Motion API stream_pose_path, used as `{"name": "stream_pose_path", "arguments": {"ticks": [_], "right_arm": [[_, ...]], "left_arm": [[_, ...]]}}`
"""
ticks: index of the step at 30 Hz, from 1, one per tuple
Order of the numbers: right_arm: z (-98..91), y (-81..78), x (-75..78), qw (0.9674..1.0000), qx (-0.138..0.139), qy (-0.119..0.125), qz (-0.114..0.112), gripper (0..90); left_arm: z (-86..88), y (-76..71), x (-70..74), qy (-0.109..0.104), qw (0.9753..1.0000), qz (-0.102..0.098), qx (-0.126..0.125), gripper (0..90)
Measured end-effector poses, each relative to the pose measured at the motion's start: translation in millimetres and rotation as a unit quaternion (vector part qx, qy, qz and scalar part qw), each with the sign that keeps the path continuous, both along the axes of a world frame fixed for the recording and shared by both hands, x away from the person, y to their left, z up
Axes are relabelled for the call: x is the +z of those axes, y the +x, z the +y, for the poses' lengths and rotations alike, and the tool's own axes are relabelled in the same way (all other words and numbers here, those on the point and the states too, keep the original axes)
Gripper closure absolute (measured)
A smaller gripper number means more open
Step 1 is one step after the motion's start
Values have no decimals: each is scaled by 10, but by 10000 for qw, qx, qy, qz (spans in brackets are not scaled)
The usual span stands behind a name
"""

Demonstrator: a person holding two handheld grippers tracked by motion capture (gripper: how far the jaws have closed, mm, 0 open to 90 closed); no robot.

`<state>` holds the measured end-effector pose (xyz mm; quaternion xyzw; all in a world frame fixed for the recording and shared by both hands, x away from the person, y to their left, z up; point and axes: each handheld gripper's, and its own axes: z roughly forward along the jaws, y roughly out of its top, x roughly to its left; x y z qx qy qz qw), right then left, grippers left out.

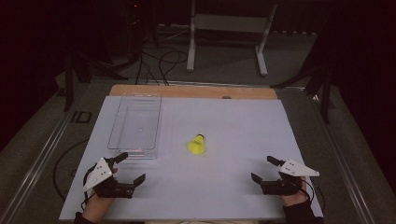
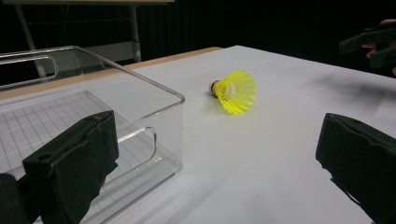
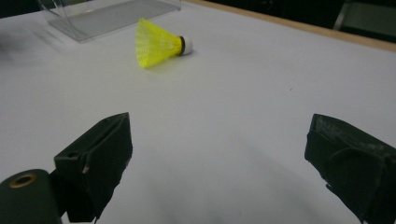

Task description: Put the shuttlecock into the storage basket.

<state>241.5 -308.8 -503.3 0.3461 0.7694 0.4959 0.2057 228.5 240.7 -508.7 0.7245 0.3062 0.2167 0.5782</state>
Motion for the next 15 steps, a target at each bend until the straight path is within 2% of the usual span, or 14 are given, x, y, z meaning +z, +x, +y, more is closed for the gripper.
{"name": "stream_pose_path", "arguments": {"ticks": [5, 15], "right_arm": [[12, -14, 22, 9999, 20, 19, -100, 78], [13, -33, 60, 9997, -108, 13, -220, 78]], "left_arm": [[-7, -5, 3, 23, 10000, 4, -14, 0], [-15, 8, 8, 25, 9999, 99, -26, 0]]}}
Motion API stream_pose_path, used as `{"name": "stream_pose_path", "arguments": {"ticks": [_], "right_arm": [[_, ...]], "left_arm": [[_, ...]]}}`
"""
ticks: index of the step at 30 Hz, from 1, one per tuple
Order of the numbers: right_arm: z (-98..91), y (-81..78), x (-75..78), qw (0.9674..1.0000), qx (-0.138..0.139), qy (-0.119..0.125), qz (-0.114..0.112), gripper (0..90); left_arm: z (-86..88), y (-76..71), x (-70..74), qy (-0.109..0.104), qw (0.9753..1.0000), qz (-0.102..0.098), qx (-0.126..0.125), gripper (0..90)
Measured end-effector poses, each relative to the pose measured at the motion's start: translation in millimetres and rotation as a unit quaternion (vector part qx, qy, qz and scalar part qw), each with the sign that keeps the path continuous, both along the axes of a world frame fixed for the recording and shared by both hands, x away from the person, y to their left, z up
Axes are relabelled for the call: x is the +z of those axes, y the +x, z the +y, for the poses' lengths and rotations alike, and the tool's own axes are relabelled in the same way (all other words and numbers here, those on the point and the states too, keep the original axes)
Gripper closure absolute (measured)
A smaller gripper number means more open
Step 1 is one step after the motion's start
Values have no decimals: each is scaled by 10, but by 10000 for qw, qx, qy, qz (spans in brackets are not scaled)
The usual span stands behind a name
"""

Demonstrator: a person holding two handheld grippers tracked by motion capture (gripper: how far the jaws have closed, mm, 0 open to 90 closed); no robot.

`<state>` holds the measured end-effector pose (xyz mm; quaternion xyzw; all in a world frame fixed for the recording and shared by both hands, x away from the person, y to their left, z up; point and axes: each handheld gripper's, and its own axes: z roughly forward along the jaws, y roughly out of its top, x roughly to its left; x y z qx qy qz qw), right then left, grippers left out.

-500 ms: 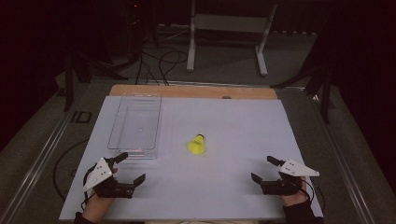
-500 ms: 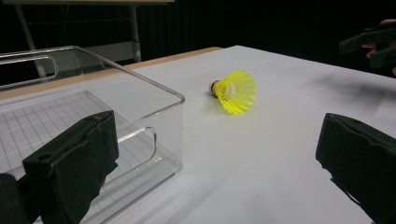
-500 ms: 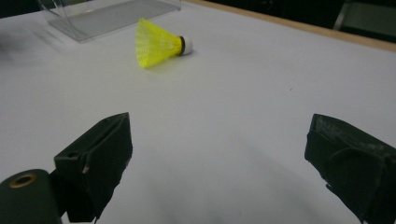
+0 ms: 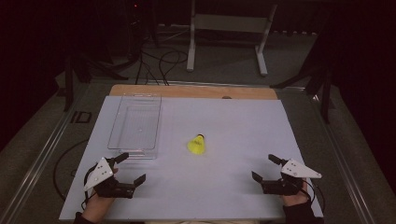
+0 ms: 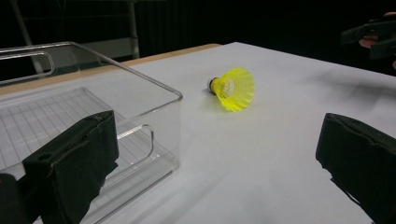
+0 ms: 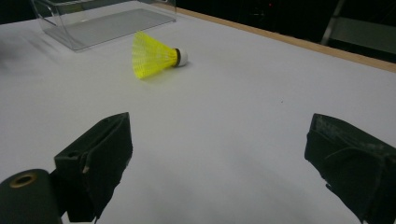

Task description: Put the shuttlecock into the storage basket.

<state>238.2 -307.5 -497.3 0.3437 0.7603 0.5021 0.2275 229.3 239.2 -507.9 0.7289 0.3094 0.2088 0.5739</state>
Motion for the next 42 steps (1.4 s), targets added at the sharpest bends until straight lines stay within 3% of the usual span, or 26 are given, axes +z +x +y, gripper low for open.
{"name": "stream_pose_path", "arguments": {"ticks": [6, 12, 16, 18, 20, 22, 23, 24, 25, 26, 27, 29, 30, 32, 33, 34, 35, 36, 37, 38, 39, 40, 41, 42], "right_arm": [[19, -6, 14, 10000, -15, -44, -59, 78], [17, -7, 17, 10000, -32, -40, -59, 78], [31, -15, 29, 9999, 7, -65, -103, 78], [36, -16, 32, 9999, 29, -56, -94, 78], [48, -13, 29, 9999, 66, -67, -99, 78], [52, -12, 26, 9999, 85, -71, -98, 78], [51, -7, 21, 9999, 114, -69, -97, 78], [51, -7, 21, 9999, 114, -69, -97, 78], [50, -4, 16, 9999, 113, -54, -85, 78], [50, -2, 13, 9999, 117, -46, -81, 78], [45, 2, 6, 9999, 122, -49, -68, 78], [34, 5, 3, 9999, 140, -36, -64, 78], [34, 5, 3, 9999, 140, -36, -64, 78], [26, -1, 15, 9999, 144, 0, -78, 78], [29, -4, 22, 9999, 133, -1, -98, 78], [30, -6, 26, 9999, 142, 0, -94, 78], [35, -9, 29, 9999, 141, 5, -94, 78], [39, -10, 32, 9998, 147, 1, -102, 78], [40, -11, 34, 9998, 151, -13, -116, 78], [41, -13, 36, 9998, 145, -22, -121, 78], [42, -16, 38, 9998, 148, -7, -122, 78], [42, -17, 40, 9998, 144, -5, -125, 78], [42, -16, 41, 9998, 148, -4, -136, 78], [42, -16, 42, 9998, 153, 4, -138, 78]], "left_arm": [[2, 30, 29, -8, 9998, 201, -56, 0], [20, 77, 170, -82, 9987, 338, -367, 0], [18, 110, 362, 25, 9971, 306, -697, 0], [11, 113, 387, 29, 9969, 298, -721, 0], [-26, 132, 471, 192, 9952, 261, -928, 0], [-38, 137, 485, 251, 9945, 269, -979, 0], [-76, 150, 513, 398, 9921, 322, -1145, 0], [-76, 150, 513, 398, 9921, 322, -1145, 0], [-115, 163, 537, 562, 9894, 355, -1294, 0], [-115, 163, 537, 562, 9894, 355, -1294, 0], [-146, 189, 557, 740, 9861, 412, -1428, 0], [-172, 212, 564, 872, 9831, 470, -1537, 0], [-172, 212, 564, 872, 9831, 470, -1537, 0], [-238, 249, 564, 1199, 9752, 585, -1766, 0], [-257, 253, 563, 1256, 9733, 618, -1818, 0], [-257, 253, 563, 1256, 9733, 618, -1818, 0], [-302, 265, 571, 1470, 9669, 665, -1976, 0], [-320, 267, 576, 1562, 9641, 686, -2034, 0], [-330, 267, 583, 1646, 9621, 678, -2063, 0], [-330, 267, 583, 1646, 9621, 678, -2063, 0], [-346, 273, 597, 1754, 9578, 732, -2157, 0], [-349, 278, 607, 1868, 9549, 735, -2186, 0], [-351, 281, 611, 1911, 9532, 760, -2217, 0], [-351, 281, 611, 1911, 9532, 760, -2217, 0]]}}
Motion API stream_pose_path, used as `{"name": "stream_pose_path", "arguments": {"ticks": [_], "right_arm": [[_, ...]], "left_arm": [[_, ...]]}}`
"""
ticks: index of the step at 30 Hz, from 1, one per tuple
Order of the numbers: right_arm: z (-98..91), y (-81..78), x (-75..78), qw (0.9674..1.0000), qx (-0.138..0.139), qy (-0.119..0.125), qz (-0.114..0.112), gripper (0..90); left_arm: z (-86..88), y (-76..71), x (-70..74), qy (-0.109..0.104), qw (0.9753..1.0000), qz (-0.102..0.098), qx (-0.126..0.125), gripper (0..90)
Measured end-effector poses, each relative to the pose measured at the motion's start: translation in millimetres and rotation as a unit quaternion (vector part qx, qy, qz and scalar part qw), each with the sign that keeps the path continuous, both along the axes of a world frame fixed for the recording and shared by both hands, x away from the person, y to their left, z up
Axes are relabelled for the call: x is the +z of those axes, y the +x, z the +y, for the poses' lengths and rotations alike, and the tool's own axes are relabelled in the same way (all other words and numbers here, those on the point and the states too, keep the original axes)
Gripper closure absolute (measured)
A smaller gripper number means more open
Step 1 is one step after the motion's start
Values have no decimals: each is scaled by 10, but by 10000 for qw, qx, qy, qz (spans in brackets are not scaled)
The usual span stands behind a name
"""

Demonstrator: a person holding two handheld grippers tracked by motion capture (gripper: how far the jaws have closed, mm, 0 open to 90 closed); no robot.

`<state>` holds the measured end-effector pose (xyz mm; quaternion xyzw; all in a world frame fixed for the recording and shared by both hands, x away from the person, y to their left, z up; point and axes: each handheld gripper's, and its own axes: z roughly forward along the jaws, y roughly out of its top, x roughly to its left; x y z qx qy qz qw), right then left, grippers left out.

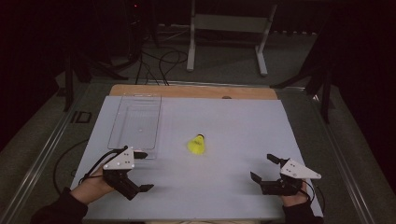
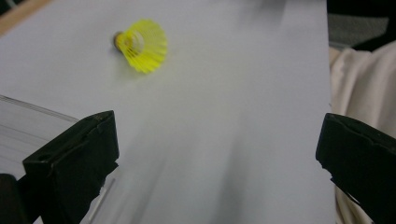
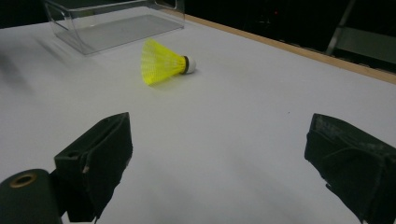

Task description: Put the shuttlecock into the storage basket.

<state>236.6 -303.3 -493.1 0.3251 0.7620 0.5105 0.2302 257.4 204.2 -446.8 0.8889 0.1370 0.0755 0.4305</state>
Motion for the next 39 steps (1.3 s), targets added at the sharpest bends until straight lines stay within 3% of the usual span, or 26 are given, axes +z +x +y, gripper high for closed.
{"name": "stream_pose_path", "arguments": {"ticks": [6, 7, 11, 13, 20, 21, 22, 24, 25, 27, 28, 29, 34, 35, 36, 39], "right_arm": [[16, -2, 7, 10000, -11, 8, -6, 78], [16, -2, 7, 10000, -11, 8, -6, 78], [23, 5, 5, 10000, -8, -11, -16, 79], [25, 6, 5, 10000, -11, 2, -1, 78], [33, 13, 4, 10000, 23, -8, -7, 78], [33, 13, 4, 10000, 23, -8, -7, 78], [31, 12, 5, 10000, 23, -9, -13, 78], [30, 15, 6, 10000, 14, -13, -17, 78], [29, 15, 6, 10000, 13, -6, -11, 78], [29, 15, 6, 10000, 13, -6, -10, 78], [31, 14, 6, 10000, 21, -15, -8, 78], [31, 14, 6, 10000, 21, -15, -8, 78], [34, 18, 2, 10000, 19, -33, 11, 78], [34, 18, 2, 10000, 19, -33, 11, 78], [36, 19, 1, 10000, 33, -32, 19, 79], [41, 21, -2, 10000, 40, -38, 23, 79]], "left_arm": [[-9, 17, 5, 559, 9983, 163, -101, 0], [-9, 17, 5, 559, 9983, 163, -101, 0], [-21, 26, 6, 992, 9945, 299, -158, 0], [-24, 27, 7, 1046, 9938, 328, -171, 0], [-89, 73, 12, 1637, 9846, 519, -313, 0], [-89, 73, 12, 1637, 9846, 519, -313, 0], [-126, 84, 14, 1845, 9805, 567, -369, 0], [-156, 93, 18, 2021, 9763, 648, -418, 0], [-156, 93, 18, 2021, 9763, 648, -418, 0], [-209, 107, 31, 2272, 9702, 714, -447, 0], [-222, 108, 33, 2338, 9687, 720, -431, 0], [-222, 108, 33, 2338, 9687, 720, -431, 0], [-285, 116, 16, 2714, 9582, 808, -421, 0], [-285, 116, 16, 2714, 9582, 808, -421, 0], [-303, 117, 12, 2803, 9556, 801, -420, 0], [-337, 130, 8, 2882, 9517, 1024, -254, 0]]}}
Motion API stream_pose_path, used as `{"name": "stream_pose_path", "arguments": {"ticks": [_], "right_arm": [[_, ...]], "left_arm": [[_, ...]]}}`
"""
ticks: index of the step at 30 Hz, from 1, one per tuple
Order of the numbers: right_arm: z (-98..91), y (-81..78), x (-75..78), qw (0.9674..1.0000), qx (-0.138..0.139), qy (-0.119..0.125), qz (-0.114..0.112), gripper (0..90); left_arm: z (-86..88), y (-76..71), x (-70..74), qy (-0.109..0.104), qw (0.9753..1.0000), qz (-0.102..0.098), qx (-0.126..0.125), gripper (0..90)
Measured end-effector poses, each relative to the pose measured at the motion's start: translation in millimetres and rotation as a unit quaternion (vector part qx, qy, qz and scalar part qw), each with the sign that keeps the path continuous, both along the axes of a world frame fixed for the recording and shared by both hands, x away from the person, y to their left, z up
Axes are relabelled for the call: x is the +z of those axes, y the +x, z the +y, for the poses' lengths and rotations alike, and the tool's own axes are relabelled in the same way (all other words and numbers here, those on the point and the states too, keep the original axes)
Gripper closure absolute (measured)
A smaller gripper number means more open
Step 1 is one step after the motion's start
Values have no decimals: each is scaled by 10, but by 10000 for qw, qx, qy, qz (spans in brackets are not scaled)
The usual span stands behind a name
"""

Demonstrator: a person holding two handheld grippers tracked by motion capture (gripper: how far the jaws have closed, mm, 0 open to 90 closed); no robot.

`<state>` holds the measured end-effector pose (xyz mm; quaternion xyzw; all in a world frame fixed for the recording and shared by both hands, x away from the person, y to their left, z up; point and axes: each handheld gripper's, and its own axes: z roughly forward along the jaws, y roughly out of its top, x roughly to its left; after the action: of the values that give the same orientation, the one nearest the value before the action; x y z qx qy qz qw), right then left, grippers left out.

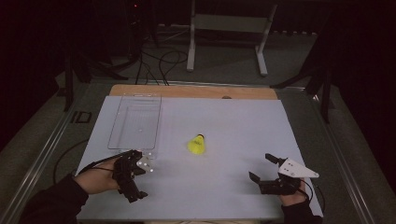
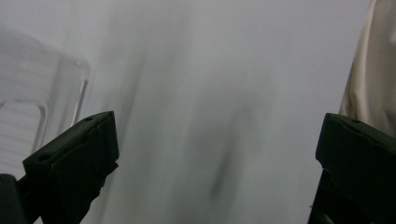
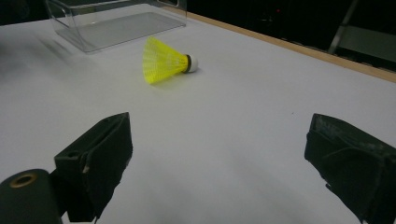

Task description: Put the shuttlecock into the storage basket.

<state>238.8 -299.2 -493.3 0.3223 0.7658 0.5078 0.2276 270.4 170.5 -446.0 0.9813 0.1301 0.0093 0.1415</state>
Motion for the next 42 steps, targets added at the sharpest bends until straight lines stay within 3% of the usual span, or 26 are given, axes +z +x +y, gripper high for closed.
{"name": "stream_pose_path", "arguments": {"ticks": [7, 11, 12, 14, 20, 22, 23, 25, 31, 34, 36, 42], "right_arm": [[5, 3, -5, 10000, 7, -7, 38, 79], [9, 2, -5, 10000, 8, -29, 29, 79], [10, 1, -5, 10000, 3, -27, 29, 79], [10, -1, -5, 10000, -5, -21, 24, 79], [13, 0, -7, 10000, 9, -33, 22, 79], [14, 0, -7, 10000, 13, -35, 22, 79], [14, 0, -8, 10000, 5, -38, 21, 79], [16, -1, -9, 10000, 1, -33, 24, 79], [17, 3, -11, 10000, -11, -54, 24, 79], [21, 3, -12, 10000, -5, -61, 28, 79], [22, 2, -11, 10000, -2, -80, 24, 79], [25, 4, -14, 10000, 2, -65, 39, 79]], "left_arm": [[-82, 16, -21, 212, 9986, 320, 365, 0], [-147, 27, -28, 318, 9960, 542, 638, 0], [-168, 39, -30, 419, 9942, 639, 757, 0], [-205, 42, -32, 527, 9922, 648, 924, 0], [-289, 69, 12, 378, 9875, 665, 1376, 0], [-317, 90, 13, 285, 9839, 699, 1620, 0], [-317, 90, 13, 285, 9839, 699, 1620, 0], [-355, 106, 10, 143, 9809, 800, 1767, 0], [-472, 107, -10, -72, 9784, 1022, 1798, 0], [-513, 109, -9, -137, 9791, 937, 1798, 0], [-569, 122, 4, -398, 9777, 865, 1871, 0], [-635, 168, 3, -565, 9747, 742, 2029, 0]]}}
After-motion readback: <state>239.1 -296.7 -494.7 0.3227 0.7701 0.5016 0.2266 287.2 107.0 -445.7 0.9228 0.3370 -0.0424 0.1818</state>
